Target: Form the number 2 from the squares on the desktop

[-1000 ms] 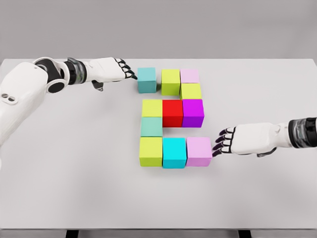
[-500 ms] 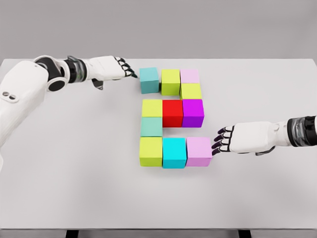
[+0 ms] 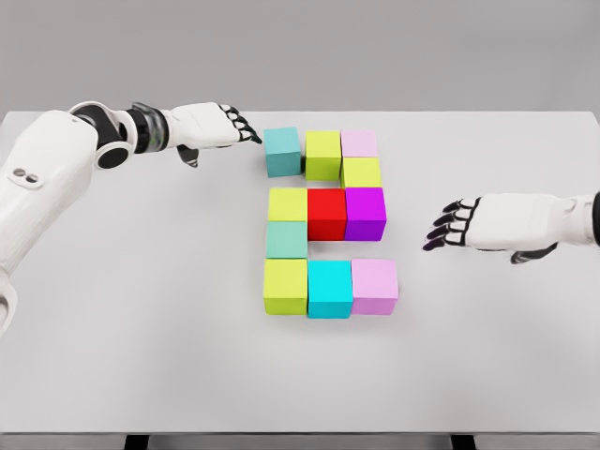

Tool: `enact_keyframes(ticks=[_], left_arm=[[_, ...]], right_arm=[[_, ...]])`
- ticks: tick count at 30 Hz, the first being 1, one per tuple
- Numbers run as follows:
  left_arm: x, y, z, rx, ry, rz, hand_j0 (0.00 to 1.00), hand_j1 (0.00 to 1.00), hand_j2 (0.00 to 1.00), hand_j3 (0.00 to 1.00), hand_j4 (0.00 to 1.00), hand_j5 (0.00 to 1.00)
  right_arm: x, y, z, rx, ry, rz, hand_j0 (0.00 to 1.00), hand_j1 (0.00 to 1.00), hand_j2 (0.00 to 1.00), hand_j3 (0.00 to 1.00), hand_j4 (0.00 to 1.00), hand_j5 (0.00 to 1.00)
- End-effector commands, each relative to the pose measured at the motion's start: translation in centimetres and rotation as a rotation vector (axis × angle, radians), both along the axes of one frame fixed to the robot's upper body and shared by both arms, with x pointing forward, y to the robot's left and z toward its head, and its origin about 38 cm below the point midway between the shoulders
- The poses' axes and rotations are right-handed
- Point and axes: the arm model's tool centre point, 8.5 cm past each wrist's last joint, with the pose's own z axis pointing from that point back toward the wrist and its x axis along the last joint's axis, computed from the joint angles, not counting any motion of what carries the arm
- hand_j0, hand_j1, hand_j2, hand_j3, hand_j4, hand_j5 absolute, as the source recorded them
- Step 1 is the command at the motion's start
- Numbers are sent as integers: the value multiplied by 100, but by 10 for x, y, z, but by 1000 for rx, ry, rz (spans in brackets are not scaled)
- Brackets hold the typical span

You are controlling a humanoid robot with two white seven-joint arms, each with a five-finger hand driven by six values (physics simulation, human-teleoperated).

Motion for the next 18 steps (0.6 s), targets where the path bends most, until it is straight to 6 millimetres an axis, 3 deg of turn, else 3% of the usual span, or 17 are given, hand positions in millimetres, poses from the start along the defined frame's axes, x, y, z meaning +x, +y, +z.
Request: enact_keyframes(ticks=[1,3,5,6,8,10,13,15,18], left_arm=[[0,-2,1,-9,-1,-1,100,100,100,100,100,100],[0,-2,1,-9,-1,-1,100,100,100,100,100,100],[0,-3,1,-9,-1,-3,100,100,100,100,100,100],[0,-3,1,-9,-1,-3,100,100,100,100,100,100],[0,-7,1,-12,0,-8,100,100,100,100,100,100],[0,-8,1,-13,-2,-9,100,100,100,100,100,100],[0,-9,1,-14,-1,-11,100,100,100,100,100,100],[0,-9,1,-14,-1,-11,100,100,100,100,100,100],[0,-9,1,-14,0,-9,100,100,100,100,100,100]], right_arm=[[8,-39,72,223,-56,-132,100,100,100,100,100,100],[13,-51,79,424,2,-189,100,100,100,100,100,100],[21,-48,69,662,104,-211,100,100,100,100,100,100],[20,-45,58,730,157,-216,100,100,100,100,100,100],[11,-33,16,909,319,-236,100,100,100,100,100,100],[6,-30,-5,1048,354,-257,100,100,100,100,100,100],[1,-50,-24,1137,326,-341,100,100,100,100,100,100],[-2,-51,-34,1135,331,-359,100,100,100,100,100,100],[-4,-61,-78,1062,345,-467,100,100,100,100,100,100]])
